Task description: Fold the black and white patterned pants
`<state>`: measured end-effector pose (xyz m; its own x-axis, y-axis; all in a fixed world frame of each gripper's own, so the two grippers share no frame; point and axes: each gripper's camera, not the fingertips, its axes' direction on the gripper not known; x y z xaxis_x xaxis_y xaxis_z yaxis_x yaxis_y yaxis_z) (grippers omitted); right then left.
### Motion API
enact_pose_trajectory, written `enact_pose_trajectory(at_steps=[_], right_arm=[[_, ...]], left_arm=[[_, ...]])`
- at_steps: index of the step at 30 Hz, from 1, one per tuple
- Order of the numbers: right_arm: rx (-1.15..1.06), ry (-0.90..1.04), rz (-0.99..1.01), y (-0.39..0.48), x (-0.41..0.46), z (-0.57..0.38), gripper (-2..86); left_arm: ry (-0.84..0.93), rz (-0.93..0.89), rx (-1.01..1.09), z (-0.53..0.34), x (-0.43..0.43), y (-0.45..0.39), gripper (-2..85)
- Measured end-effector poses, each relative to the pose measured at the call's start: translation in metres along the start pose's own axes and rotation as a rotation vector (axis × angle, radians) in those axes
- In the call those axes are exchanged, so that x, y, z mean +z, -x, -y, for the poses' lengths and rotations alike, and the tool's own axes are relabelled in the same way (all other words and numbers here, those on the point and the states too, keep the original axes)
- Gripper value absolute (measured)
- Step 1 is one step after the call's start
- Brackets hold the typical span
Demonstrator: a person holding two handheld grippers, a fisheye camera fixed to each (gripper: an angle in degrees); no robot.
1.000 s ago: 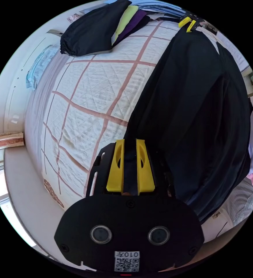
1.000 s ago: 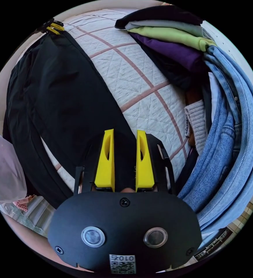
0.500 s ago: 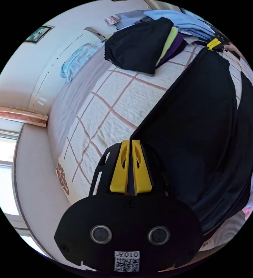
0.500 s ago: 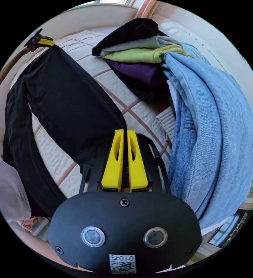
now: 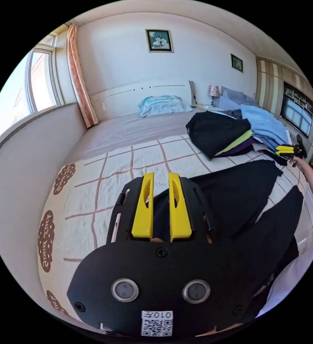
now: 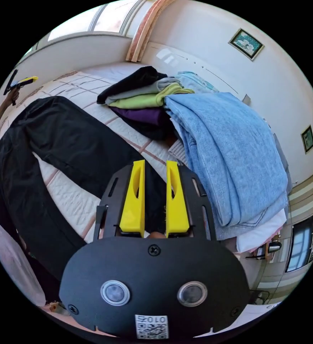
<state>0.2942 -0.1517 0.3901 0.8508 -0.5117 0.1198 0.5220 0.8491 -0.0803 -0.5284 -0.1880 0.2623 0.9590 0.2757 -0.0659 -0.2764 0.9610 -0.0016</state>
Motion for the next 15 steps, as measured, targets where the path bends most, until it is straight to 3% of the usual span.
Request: enact_pose_trajectory(at_steps=[2, 6, 11, 13, 15], right_arm=[[-0.019, -0.004, 0.068, 0.034, -0.018, -0.033, 9.2], [-0.152, -0.030, 0.278, 0.139, -0.054, -0.080, 9.4], [-0.372, -0.082, 0.437, 0.261, -0.078, -0.089, 10.0], [-0.481, -0.093, 0.532, 0.309, -0.079, -0.091, 9.8], [-0.551, -0.076, 0.483, 0.339, -0.075, -0.095, 9.6]], left_arm=[[0.042, 0.023, -0.020, -0.057, -0.038, -0.002, 6.7], [0.333, 0.157, -0.171, -0.181, -0.077, -0.006, 8.7], [0.374, 0.155, -0.362, -0.264, -0.111, 0.017, 10.6], [0.391, 0.083, -0.356, -0.278, -0.108, 0.021, 11.1], [0.417, 0.060, -0.317, -0.288, -0.097, 0.021, 11.5]])
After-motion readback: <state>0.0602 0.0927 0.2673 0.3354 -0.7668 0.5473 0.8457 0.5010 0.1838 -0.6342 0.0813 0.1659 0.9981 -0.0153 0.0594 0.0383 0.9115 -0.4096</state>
